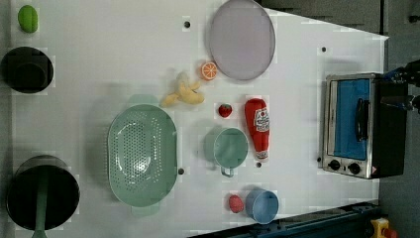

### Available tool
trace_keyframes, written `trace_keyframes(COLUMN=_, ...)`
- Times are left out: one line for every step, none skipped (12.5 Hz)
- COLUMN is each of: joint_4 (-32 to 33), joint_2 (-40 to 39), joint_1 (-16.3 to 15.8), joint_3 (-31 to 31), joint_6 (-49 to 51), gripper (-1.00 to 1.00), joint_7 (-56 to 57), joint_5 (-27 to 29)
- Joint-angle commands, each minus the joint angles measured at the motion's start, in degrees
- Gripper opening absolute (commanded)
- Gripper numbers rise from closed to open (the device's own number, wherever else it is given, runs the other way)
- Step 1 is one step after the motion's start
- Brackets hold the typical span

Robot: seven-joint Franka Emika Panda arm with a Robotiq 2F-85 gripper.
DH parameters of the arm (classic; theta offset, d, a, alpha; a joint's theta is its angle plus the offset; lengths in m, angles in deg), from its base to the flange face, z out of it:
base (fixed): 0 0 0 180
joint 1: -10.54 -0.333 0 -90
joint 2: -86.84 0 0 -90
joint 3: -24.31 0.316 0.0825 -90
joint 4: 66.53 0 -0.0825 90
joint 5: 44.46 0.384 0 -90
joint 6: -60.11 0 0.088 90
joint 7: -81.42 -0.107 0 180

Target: Pick Ketchup from the table and place it in strainer.

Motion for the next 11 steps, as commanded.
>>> trace_keyframes(joint_4=7.0, joint_2=13.6, joint_1=6.7, joint_3=4.1, joint_6=8.0, gripper=0.59, joint_7=2.1, joint_5=0.8)
trace_keyframes(joint_4=7.3, joint_2=13.4, joint_1=6.6, joint_3=4.3, joint_6=7.9, gripper=0.81, joint_7=2.4, joint_5=0.8)
trace_keyframes(joint_4=7.9, joint_2=12.8, joint_1=6.5, joint_3=4.5, joint_6=7.9, gripper=0.99, joint_7=3.4, joint_5=0.8)
trace_keyframes(joint_4=8.5, joint_2=12.1, joint_1=6.4, joint_3=4.9, joint_6=7.8, gripper=1.0, joint_7=4.6, joint_5=0.8)
trace_keyframes(joint_4=9.4, joint_2=11.1, joint_1=6.3, joint_3=5.4, joint_6=7.8, gripper=1.0, joint_7=6.0, joint_5=0.8)
trace_keyframes(joint_4=10.4, joint_2=9.9, joint_1=6.2, joint_3=5.9, joint_6=7.6, gripper=1.0, joint_7=7.6, joint_5=0.8)
trace_keyframes(joint_4=11.5, joint_2=8.5, joint_1=6.0, joint_3=6.4, joint_6=7.0, gripper=1.0, joint_7=9.2, joint_5=0.8)
trace_keyframes(joint_4=12.6, joint_2=7.1, joint_1=5.9, joint_3=6.8, joint_6=5.3, gripper=1.0, joint_7=10.9, joint_5=0.9)
trace_keyframes(joint_4=13.7, joint_2=5.5, joint_1=5.9, joint_3=7.3, joint_6=2.8, gripper=1.0, joint_7=13.2, joint_5=0.9)
trace_keyframes(joint_4=14.7, joint_2=3.9, joint_1=5.8, joint_3=7.6, joint_6=-0.1, gripper=1.0, joint_7=16.4, joint_5=0.9)
trace_keyframes(joint_4=15.6, joint_2=2.3, joint_1=5.8, joint_3=8.0, joint_6=-3.1, gripper=1.0, joint_7=20.5, joint_5=0.8)
